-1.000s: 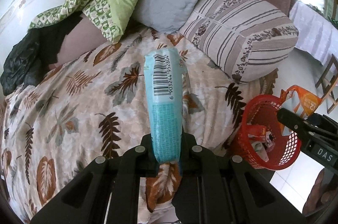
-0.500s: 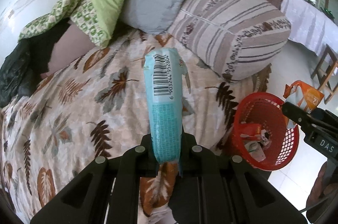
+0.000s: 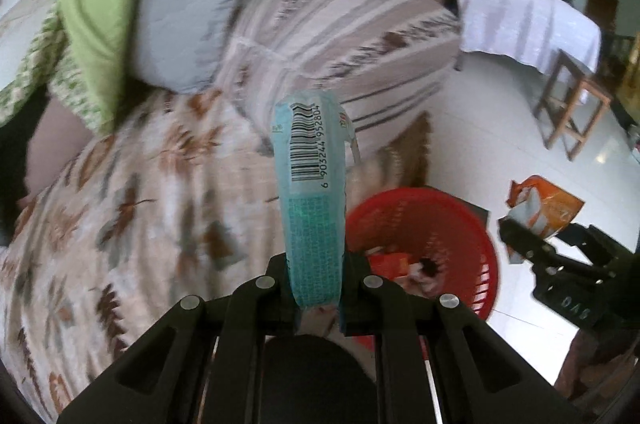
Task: Collect trash
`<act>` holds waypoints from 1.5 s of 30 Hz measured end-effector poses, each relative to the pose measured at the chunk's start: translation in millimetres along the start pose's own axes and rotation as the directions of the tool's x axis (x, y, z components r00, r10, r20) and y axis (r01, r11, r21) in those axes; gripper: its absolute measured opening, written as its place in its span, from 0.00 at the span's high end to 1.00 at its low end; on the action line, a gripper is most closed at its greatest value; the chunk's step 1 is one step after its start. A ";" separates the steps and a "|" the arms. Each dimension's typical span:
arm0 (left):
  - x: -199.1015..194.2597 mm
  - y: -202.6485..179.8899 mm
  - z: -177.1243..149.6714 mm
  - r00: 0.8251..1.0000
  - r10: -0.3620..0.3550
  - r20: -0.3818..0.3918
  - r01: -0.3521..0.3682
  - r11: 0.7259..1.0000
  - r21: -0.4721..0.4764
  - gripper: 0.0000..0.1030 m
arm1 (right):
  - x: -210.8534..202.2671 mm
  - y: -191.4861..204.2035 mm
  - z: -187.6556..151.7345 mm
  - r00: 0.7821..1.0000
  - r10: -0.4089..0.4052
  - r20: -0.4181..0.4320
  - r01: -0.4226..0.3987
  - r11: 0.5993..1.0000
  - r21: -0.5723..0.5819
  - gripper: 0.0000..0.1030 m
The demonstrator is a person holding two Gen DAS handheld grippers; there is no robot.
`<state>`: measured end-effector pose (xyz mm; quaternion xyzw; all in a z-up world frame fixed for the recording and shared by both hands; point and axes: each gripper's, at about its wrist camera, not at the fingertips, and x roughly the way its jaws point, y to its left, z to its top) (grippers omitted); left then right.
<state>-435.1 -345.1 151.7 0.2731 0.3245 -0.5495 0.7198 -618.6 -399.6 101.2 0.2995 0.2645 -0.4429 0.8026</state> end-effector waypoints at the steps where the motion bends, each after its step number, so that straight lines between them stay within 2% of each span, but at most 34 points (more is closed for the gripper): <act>1: 4.0 -7.0 2.3 1.000 -0.016 -0.004 0.016 1.000 0.008 0.89 | 0.3 -3.0 -0.5 1.000 -0.002 -0.001 0.002 1.000 0.007 0.31; 6: 21.8 -23.3 7.0 0.997 -0.072 -0.022 0.073 0.997 0.030 0.87 | 10.3 -9.6 -2.5 0.999 0.029 -0.017 -0.029 0.999 0.040 0.31; 8: 30.2 -23.9 5.8 0.995 -0.093 -0.032 0.094 0.995 0.033 0.82 | 18.0 -9.6 -3.3 0.999 0.048 -0.020 -0.047 0.998 0.046 0.31; 9: 33.7 -23.4 4.9 0.994 -0.099 -0.038 0.101 0.994 0.030 0.68 | 23.8 -9.9 -3.5 0.998 0.065 -0.024 -0.063 0.997 0.049 0.30; 10: 37.3 -20.6 4.3 0.993 -0.110 -0.042 0.111 0.994 0.016 0.43 | 27.8 -9.9 -4.5 0.997 0.077 -0.027 -0.076 0.996 0.052 0.30; 11: 39.0 -16.9 3.2 0.992 -0.120 -0.038 0.120 0.993 -0.004 0.32 | 34.6 -10.8 -5.4 0.995 0.094 -0.034 -0.092 0.994 0.059 0.29; 12: 38.6 -13.3 2.0 0.991 -0.128 -0.028 0.127 0.992 -0.022 0.27 | 40.3 -10.8 -5.7 0.994 0.101 -0.042 -0.099 0.993 0.066 0.28; 15: 37.6 -5.8 1.3 0.989 -0.149 -0.026 0.148 0.988 -0.040 0.27 | 50.2 -12.0 -8.6 0.993 0.102 -0.057 -0.097 0.992 0.081 0.24; 21: 20.5 4.9 -2.9 0.994 -0.106 0.004 0.106 0.994 -0.039 0.27 | 45.2 -15.1 -9.0 0.996 0.074 -0.050 -0.069 0.992 0.101 0.18; 24: 4.0 9.5 -7.4 0.998 -0.044 0.040 0.045 0.999 -0.024 0.26 | 36.6 -15.8 -7.7 0.997 0.065 -0.041 -0.060 0.993 0.104 0.17; 27: -15.5 12.9 -13.4 0.995 0.018 0.100 -0.018 1.000 -0.004 0.21 | 26.2 -11.0 -6.1 0.998 0.052 -0.031 -0.049 0.995 0.089 0.17; 29: -31.5 13.9 -16.3 0.987 0.053 0.149 -0.054 0.999 0.003 0.17 | 18.7 -4.3 -3.4 0.999 0.044 -0.021 -0.043 0.996 0.074 0.17; 32: -55.8 13.9 -18.9 0.975 0.068 0.213 -0.071 0.997 0.006 0.13 | 6.8 7.8 1.0 0.999 0.042 0.002 -0.042 0.998 0.053 0.17; 36: -92.4 19.0 -23.8 0.944 0.104 0.313 -0.105 0.994 -0.013 0.08 | -10.0 32.8 6.9 0.999 0.039 0.028 -0.039 0.999 -0.005 0.17; 40: -116.8 29.0 -28.1 0.922 0.129 0.365 -0.117 0.992 -0.056 0.05 | -32.2 55.8 8.0 0.996 0.047 0.070 -0.043 0.997 -0.064 0.17; 45: -137.7 41.9 -35.7 0.904 0.167 0.395 -0.131 0.985 -0.117 0.02 | -54.5 73.4 7.2 0.992 0.051 0.114 -0.038 0.993 -0.114 0.16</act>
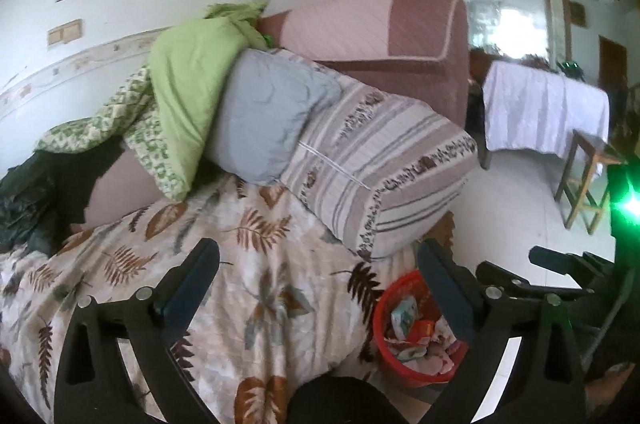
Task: Collect trash
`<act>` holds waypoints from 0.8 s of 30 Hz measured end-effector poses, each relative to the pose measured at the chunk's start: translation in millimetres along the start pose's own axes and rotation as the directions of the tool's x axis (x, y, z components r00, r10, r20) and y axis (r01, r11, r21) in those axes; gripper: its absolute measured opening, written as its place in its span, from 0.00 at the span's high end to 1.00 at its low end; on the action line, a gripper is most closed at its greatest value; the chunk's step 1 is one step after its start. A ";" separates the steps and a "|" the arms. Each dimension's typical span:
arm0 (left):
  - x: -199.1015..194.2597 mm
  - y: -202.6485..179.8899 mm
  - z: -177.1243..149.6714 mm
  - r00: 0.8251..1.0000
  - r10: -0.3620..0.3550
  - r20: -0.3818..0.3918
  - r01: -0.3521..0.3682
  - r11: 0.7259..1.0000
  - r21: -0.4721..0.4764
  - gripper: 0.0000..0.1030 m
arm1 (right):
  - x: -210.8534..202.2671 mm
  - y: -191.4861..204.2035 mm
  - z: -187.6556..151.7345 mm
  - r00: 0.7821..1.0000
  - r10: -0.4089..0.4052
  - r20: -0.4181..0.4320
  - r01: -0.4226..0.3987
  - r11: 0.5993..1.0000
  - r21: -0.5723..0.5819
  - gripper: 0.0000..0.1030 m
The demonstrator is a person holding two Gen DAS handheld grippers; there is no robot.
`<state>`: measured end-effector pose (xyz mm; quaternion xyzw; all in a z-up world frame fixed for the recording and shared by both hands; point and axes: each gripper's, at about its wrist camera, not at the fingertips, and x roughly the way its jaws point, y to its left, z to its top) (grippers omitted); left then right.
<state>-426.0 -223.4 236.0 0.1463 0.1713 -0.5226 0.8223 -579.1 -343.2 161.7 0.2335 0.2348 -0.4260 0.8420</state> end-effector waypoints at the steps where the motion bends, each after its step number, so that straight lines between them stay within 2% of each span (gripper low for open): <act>1: -4.9 2.5 -0.3 1.000 0.010 0.016 -0.009 1.000 -0.010 0.00 | -4.3 3.4 0.2 1.000 0.002 0.009 -0.002 1.000 -0.011 0.16; 7: -25.9 13.0 1.6 0.992 0.082 0.091 -0.075 0.994 -0.083 0.00 | -21.5 18.0 0.2 0.999 0.015 0.047 -0.012 0.998 -0.064 0.15; 12: -59.4 24.2 7.4 0.960 0.205 0.192 -0.178 0.972 -0.152 0.00 | -26.6 25.3 -2.9 0.998 0.046 0.053 -0.042 0.996 -0.077 0.15; 16: -75.5 28.7 14.4 0.944 0.233 0.233 -0.195 0.965 -0.174 0.00 | -30.7 26.3 -5.6 0.997 0.038 0.069 -0.031 0.995 -0.094 0.15; 18: -79.4 28.7 14.8 0.942 0.220 0.256 -0.179 0.969 -0.172 0.00 | -35.4 25.7 -6.7 0.996 0.030 0.089 -0.021 0.995 -0.097 0.15; 20: -80.0 27.3 11.7 0.941 0.195 0.278 -0.154 0.975 -0.162 0.00 | -38.1 25.1 -7.6 0.995 0.020 0.098 -0.010 0.995 -0.104 0.15; 21: -76.5 26.8 10.0 0.945 0.177 0.274 -0.136 0.977 -0.162 0.00 | -38.1 24.9 -8.5 0.995 0.015 0.100 -0.004 0.994 -0.110 0.14; 24: -58.0 22.9 4.3 0.975 0.119 0.190 -0.091 0.984 -0.152 0.00 | -31.7 23.8 -10.8 0.996 0.008 0.089 0.002 0.993 -0.115 0.13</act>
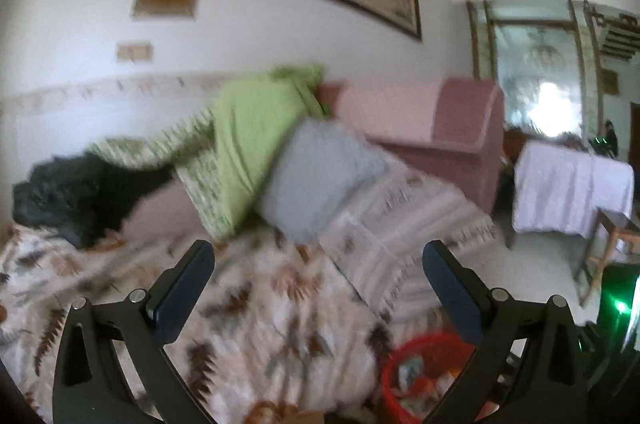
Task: Collect trash
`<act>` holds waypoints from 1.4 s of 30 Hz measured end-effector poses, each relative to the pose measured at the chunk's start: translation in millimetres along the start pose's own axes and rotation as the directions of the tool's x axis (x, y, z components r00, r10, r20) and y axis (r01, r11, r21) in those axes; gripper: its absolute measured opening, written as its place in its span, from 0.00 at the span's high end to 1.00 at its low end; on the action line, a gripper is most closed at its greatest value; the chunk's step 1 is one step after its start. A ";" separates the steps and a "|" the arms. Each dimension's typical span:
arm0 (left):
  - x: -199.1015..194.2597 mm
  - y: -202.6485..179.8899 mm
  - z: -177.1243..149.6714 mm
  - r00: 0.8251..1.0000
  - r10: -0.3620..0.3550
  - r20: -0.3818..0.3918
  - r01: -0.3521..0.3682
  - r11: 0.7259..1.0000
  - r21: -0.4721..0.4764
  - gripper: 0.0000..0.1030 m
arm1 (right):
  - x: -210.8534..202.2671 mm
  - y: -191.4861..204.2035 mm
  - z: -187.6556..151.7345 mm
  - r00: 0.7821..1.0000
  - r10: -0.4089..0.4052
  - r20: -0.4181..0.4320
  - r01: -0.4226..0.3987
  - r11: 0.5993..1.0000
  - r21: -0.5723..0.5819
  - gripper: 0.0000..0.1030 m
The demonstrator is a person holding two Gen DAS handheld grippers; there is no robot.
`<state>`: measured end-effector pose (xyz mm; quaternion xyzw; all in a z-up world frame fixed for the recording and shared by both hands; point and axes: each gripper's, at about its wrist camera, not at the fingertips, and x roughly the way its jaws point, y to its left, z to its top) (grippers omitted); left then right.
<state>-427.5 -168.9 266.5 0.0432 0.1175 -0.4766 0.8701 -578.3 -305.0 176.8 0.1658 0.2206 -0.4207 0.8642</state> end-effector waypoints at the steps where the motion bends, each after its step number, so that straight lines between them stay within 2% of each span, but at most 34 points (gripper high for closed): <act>1: 9.6 -3.4 -5.9 0.999 0.006 -0.048 -0.005 1.000 0.011 0.00 | 2.7 -0.9 -1.4 1.000 0.001 -0.008 -0.001 1.000 0.001 0.13; 5: 37.2 -15.1 -25.8 0.985 0.050 -0.163 -0.042 0.998 0.055 0.00 | 17.4 -5.9 -9.5 0.999 -0.004 -0.049 0.005 1.000 0.009 0.13; 7: 51.7 -20.5 -37.4 0.971 0.085 -0.225 -0.068 0.994 0.082 0.00 | 23.7 -9.5 -12.2 0.998 -0.014 -0.068 0.015 1.000 0.012 0.13; 14: 84.7 -20.9 -62.8 0.922 0.103 -0.374 -0.077 0.994 0.083 0.00 | 40.4 -21.5 -18.4 0.991 -0.053 -0.122 0.056 0.998 0.027 0.13; 21: 95.2 -15.2 -68.6 0.899 0.099 -0.428 -0.080 0.995 0.062 0.00 | 49.0 -20.5 -20.4 0.986 -0.064 -0.154 0.067 0.998 0.019 0.13; 37: 98.8 -9.4 -72.1 0.884 0.073 -0.462 -0.066 0.997 0.031 0.00 | 52.5 -10.2 -22.7 0.984 -0.066 -0.167 0.066 0.998 -0.007 0.13; 42: 101.1 -12.3 -76.6 0.874 0.066 -0.482 -0.061 0.998 0.026 0.00 | 52.6 -14.1 -24.3 0.983 -0.080 -0.166 0.082 0.997 0.004 0.13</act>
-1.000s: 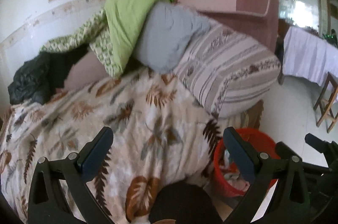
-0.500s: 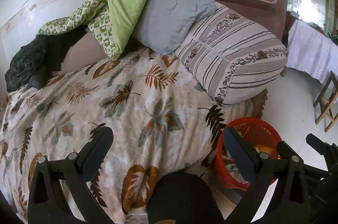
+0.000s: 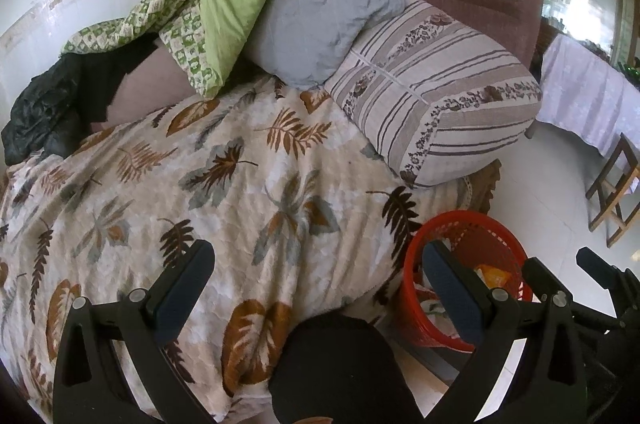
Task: Collect trash
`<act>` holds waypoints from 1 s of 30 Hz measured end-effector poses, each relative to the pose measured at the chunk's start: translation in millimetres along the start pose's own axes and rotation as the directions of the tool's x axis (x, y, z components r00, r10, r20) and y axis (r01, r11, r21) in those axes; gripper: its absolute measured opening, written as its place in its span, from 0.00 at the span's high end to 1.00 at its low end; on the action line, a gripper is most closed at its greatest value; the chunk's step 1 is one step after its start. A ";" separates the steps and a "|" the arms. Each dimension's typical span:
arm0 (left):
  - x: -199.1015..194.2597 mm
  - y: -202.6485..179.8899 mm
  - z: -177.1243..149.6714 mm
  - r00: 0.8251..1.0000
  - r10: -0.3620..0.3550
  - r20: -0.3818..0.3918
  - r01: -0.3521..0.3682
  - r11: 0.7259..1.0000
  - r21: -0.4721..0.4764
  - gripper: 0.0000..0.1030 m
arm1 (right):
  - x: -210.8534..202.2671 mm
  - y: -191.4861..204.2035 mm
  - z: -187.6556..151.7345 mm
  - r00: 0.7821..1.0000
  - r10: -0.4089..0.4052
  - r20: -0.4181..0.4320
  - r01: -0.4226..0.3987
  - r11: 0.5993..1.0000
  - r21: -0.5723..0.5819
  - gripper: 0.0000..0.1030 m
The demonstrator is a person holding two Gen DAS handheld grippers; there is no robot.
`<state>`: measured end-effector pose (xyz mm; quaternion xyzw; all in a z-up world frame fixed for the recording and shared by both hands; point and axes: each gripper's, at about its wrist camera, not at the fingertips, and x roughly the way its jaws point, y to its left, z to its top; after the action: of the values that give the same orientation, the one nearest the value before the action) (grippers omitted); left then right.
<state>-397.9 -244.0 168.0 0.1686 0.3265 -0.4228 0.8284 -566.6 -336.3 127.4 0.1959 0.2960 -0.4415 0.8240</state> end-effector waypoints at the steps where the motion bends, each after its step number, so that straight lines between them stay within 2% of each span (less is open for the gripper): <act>1: 0.5 -1.1 -0.7 1.000 0.000 -0.002 0.000 1.000 0.002 0.00 | -0.5 -0.9 -0.7 1.000 -0.003 0.001 0.003 1.000 0.003 0.13; 9: 1.4 -4.0 -2.3 1.000 0.003 -0.015 -0.003 1.000 0.011 0.00 | 5.2 -3.9 -3.4 1.000 0.009 -0.022 -0.009 1.000 0.024 0.13; 30: 8.3 -8.1 -8.8 0.999 -0.007 -0.046 0.009 0.999 0.038 0.00 | 4.0 -2.4 -5.8 1.000 0.003 -0.004 -0.003 1.000 0.007 0.13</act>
<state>-404.4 -248.8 155.8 0.1926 0.3383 -0.4283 0.8155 -568.6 -336.6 120.3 0.2000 0.2961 -0.4410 0.8233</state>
